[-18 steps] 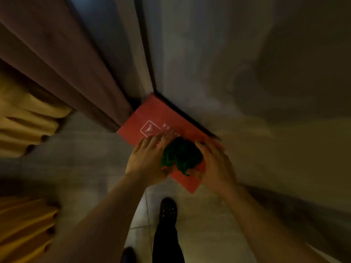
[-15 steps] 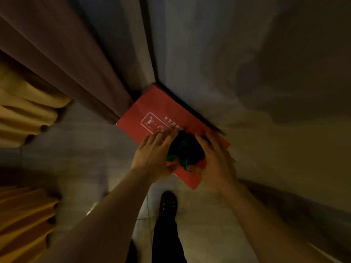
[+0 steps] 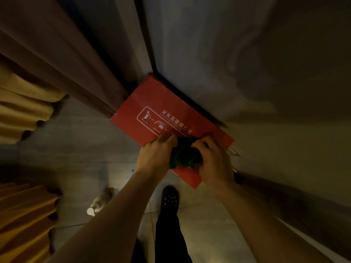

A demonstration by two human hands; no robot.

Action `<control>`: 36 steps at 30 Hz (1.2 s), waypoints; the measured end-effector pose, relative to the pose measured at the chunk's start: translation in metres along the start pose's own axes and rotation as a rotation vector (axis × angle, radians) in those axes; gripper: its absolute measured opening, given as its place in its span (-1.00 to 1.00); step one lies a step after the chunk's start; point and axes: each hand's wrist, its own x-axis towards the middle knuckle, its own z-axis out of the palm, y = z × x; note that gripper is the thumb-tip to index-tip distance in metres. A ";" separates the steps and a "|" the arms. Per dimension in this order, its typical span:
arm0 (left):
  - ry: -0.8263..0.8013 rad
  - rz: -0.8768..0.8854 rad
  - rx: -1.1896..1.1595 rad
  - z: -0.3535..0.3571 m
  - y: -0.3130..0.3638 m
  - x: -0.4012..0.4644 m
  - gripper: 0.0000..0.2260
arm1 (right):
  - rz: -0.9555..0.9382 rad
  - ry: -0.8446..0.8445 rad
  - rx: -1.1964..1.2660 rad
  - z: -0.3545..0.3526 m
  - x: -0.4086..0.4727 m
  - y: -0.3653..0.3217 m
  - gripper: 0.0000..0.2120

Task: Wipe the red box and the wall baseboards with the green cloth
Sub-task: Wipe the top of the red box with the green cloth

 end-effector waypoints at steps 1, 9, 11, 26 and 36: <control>-0.009 0.002 -0.017 -0.005 0.000 -0.003 -0.83 | 0.002 -0.002 0.003 -0.003 -0.003 -0.002 -0.59; 0.066 0.051 -0.056 -0.038 0.004 -0.040 -0.81 | 0.004 0.030 -0.038 -0.036 -0.037 -0.035 -0.58; 0.083 0.059 -0.063 -0.051 0.003 -0.056 -0.79 | -0.008 0.048 -0.060 -0.045 -0.050 -0.048 -0.59; 0.250 0.312 -0.004 -0.190 0.055 -0.222 -0.82 | 0.040 0.269 -0.177 -0.160 -0.210 -0.180 -0.53; 0.309 0.541 -0.016 -0.243 0.097 -0.298 -0.81 | 0.135 0.390 -0.213 -0.214 -0.307 -0.221 -0.56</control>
